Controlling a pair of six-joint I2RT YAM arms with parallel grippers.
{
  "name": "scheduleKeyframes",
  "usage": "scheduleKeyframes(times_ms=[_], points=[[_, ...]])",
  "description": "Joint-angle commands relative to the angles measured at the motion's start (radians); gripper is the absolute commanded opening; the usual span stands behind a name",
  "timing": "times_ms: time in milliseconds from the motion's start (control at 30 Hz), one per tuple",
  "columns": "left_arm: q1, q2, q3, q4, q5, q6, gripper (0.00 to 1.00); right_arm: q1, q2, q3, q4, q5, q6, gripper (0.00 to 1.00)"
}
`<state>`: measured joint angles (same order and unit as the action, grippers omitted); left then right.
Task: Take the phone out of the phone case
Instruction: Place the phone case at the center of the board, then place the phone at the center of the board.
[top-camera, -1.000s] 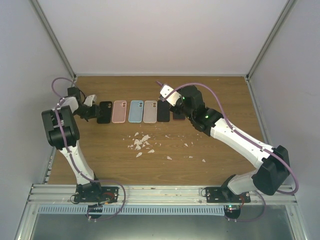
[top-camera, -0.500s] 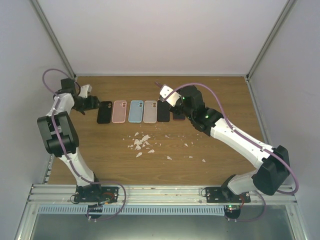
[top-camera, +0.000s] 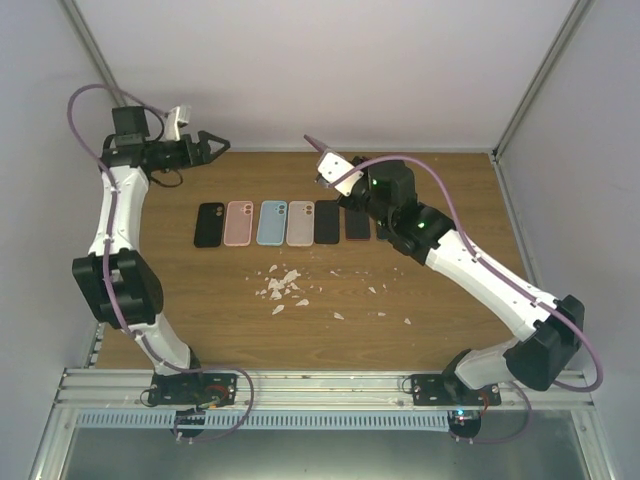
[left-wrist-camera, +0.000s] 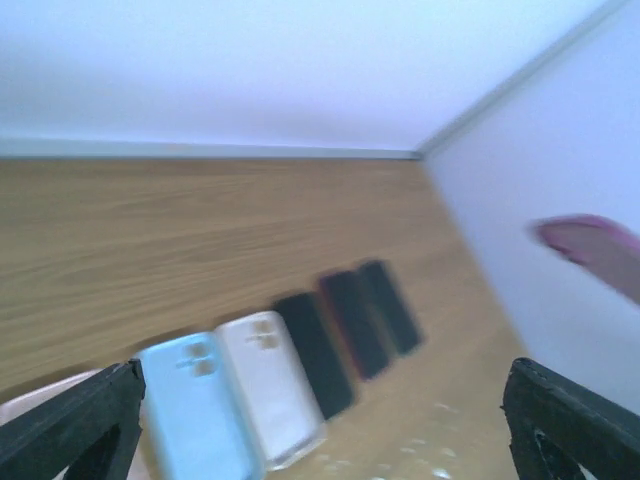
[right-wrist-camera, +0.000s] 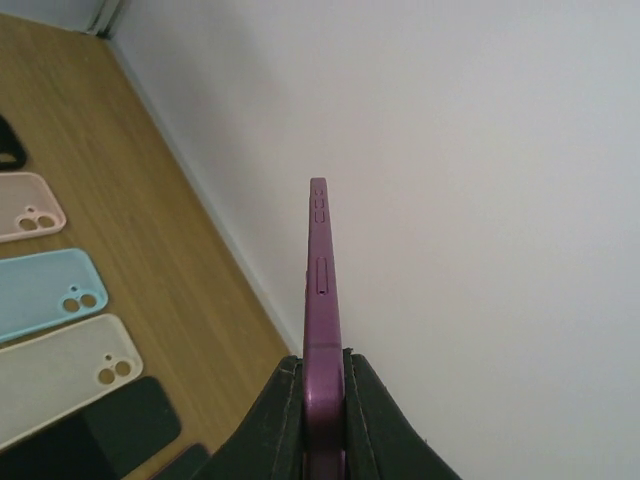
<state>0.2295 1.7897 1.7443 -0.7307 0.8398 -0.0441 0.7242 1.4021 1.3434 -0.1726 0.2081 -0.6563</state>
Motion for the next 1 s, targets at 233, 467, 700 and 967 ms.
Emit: scheduleKeyframes(times_ms=[233,467,700,967], points=[[-0.153,-0.220,-0.306,0.793,0.512,-0.795,0.99,0.109,0.043,-0.030,0.349,0.283,-0.288,0.00],[-0.216,-0.282,-0.416,0.842,0.458,-0.900,0.99,0.196,0.071,-0.153,0.585,0.385,-0.505,0.01],[-0.267,-0.322,-0.489,0.818,0.386,-0.932,0.99,0.280,0.091,-0.254,0.783,0.429,-0.674,0.00],[-0.302,-0.318,-0.501,0.795,0.325,-0.927,0.98,0.363,0.112,-0.334,0.926,0.455,-0.797,0.00]])
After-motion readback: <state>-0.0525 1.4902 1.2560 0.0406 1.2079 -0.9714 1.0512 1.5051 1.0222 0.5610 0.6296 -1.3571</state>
